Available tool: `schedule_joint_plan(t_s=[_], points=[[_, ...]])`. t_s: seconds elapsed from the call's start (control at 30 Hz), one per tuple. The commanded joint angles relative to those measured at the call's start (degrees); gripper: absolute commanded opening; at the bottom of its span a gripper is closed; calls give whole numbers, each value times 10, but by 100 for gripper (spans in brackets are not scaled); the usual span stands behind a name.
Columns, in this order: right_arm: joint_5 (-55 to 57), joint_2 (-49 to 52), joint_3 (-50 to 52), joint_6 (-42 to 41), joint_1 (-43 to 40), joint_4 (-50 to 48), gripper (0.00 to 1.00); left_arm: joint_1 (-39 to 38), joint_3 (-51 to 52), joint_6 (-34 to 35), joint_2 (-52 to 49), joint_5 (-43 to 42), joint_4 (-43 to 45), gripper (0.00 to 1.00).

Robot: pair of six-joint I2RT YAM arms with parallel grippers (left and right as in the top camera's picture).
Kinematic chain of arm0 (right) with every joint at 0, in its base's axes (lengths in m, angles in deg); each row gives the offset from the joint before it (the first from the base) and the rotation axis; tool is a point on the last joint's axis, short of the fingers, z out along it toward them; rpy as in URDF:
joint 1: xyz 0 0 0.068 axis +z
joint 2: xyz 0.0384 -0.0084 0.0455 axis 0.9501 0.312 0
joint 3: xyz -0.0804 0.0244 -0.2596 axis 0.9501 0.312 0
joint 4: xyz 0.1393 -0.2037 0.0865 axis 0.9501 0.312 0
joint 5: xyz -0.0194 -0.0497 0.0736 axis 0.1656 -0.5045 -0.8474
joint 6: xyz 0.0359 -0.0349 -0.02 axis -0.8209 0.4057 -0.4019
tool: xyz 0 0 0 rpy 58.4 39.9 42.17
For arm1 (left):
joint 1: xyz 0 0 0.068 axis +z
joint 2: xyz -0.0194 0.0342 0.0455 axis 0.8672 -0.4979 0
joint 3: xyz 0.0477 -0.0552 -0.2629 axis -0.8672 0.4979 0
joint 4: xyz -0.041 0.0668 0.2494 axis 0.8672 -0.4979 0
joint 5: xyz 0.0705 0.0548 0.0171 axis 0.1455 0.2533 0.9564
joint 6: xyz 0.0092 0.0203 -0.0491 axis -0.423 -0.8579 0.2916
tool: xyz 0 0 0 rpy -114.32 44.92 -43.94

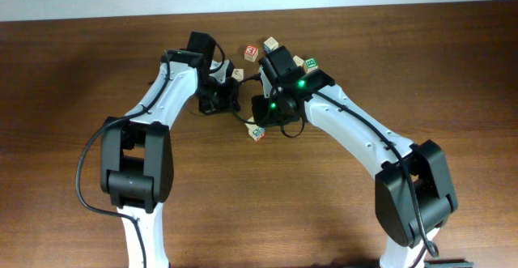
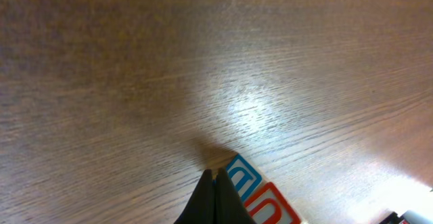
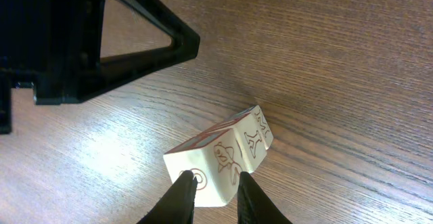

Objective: Rotate 3 blocks

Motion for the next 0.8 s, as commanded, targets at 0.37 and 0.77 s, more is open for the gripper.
schedule_joint_plan(t_s=[0.37, 0.77], points=[[10, -20, -19, 6, -4, 1, 22, 30, -32, -20, 0, 13, -27, 0], [41, -21, -90, 17, -4, 57, 13, 33, -66, -46, 82, 99, -57, 0]])
